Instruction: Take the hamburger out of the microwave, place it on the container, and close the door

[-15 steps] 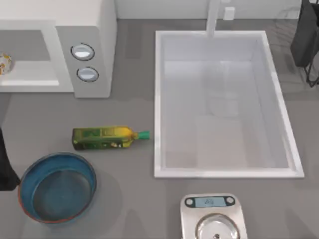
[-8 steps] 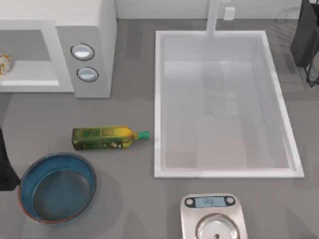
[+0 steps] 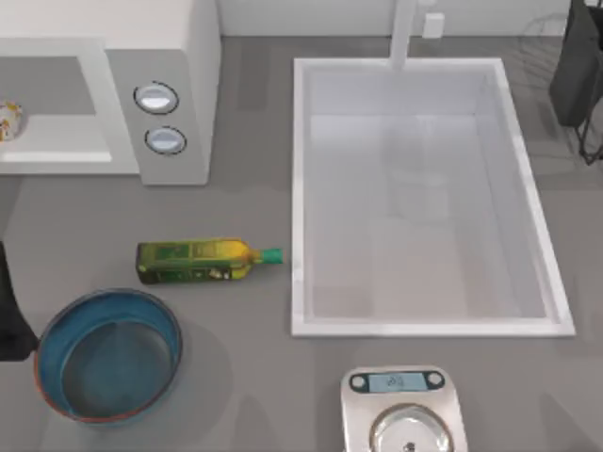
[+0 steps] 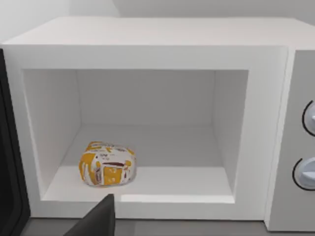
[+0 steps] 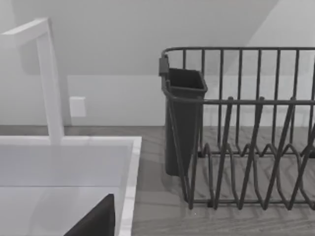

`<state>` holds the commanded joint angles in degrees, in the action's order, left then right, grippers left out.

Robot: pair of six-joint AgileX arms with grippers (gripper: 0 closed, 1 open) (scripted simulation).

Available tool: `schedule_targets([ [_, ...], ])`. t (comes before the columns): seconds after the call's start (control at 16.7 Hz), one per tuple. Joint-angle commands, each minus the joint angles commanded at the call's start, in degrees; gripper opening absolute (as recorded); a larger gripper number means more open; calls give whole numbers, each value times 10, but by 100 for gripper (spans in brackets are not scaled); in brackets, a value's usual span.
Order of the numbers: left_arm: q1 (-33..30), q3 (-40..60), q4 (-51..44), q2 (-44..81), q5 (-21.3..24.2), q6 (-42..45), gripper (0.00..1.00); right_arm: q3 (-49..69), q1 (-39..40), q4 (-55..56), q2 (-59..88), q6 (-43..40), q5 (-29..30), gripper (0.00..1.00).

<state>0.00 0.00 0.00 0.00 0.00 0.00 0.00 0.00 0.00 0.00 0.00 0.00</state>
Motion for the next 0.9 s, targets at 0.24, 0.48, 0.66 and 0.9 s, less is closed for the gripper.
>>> schedule_targets([
  [0.24, 0, 0, 0, 0, 0, 0, 100, 0, 0, 0, 0, 0, 0, 100],
  [0.48, 0, 0, 0, 0, 0, 0, 100, 0, 0, 0, 0, 0, 0, 100],
  [0.66, 2, 9, 10, 17, 2, 1, 100, 0, 0, 0, 0, 0, 0, 100],
  [0.9, 14, 62, 65, 123, 16, 6, 100, 0, 0, 0, 0, 0, 0, 100],
])
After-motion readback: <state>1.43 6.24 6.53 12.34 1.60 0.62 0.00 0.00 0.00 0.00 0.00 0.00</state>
